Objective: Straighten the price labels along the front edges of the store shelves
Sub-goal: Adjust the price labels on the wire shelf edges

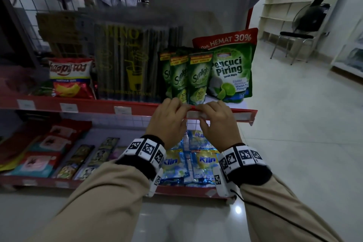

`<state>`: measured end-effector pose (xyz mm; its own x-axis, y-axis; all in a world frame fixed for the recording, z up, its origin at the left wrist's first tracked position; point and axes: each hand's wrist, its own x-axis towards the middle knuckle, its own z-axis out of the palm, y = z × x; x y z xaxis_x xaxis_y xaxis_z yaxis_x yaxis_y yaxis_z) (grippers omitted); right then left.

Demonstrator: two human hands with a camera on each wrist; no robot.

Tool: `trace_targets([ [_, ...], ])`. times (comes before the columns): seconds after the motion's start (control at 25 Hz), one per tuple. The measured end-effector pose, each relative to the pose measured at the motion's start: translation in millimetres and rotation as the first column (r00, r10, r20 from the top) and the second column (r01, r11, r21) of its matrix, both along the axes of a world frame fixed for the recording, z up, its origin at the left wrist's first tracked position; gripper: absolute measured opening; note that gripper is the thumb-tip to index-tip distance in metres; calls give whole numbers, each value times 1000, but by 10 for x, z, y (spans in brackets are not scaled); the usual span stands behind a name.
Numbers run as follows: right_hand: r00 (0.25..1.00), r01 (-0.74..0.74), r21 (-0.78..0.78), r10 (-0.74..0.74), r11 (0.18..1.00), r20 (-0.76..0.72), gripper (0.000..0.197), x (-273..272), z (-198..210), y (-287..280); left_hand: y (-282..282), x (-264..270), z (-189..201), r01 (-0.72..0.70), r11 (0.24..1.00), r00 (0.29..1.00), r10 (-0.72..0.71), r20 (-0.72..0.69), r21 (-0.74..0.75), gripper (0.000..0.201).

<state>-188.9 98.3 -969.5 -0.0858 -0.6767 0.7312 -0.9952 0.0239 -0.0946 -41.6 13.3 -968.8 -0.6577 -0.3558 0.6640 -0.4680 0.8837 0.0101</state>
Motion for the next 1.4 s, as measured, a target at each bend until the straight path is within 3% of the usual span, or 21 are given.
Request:
trace_targets([
  [0.32, 996, 87, 85, -87, 993, 1, 18, 56, 5, -12, -105, -3, -116, 87, 995, 990, -91, -107, -44, 24],
  [0.56, 974, -18, 162, -19, 987, 225, 11, -9, 200, -40, -136, -38, -148, 133, 989, 980, -122, -157, 65, 26],
  [0.64, 921, -80, 106, 33, 991, 388, 13, -16, 283, -41, -157, -45, -122, 172, 977, 965, -141, -219, 129, 29],
  [0.72, 810, -105, -39, 109, 994, 576, 13, 9, 331, -47, -175, -52, -105, 223, 956, 942, -160, -297, 193, 31],
  [0.88, 444, -157, -247, 292, 956, 847, 25, 170, 307, -83, -176, -80, -97, 278, 926, 906, -164, -390, 256, 37],
  [0.92, 395, -170, -265, 312, 949, 864, 24, 216, 284, -89, -174, -90, -94, 287, 919, 899, -161, -406, 271, 37],
  [1.08, 368, -227, -262, 332, 938, 869, 16, 304, 222, -85, -205, -115, -83, 308, 891, 874, -126, -470, 334, 23],
  [1.16, 344, -249, -261, 337, 933, 876, 15, 298, 234, -66, -230, -104, -89, 299, 898, 889, -140, -436, 322, 16],
  [1.28, 392, -242, -248, 329, 938, 859, 14, 270, 268, -52, -235, -80, -87, 308, 898, 905, -175, -388, 314, 18],
  [1.4, 331, -224, -277, 341, 934, 880, 14, 249, 249, -45, -216, -68, -58, 334, 871, 895, -173, -410, 360, 22],
])
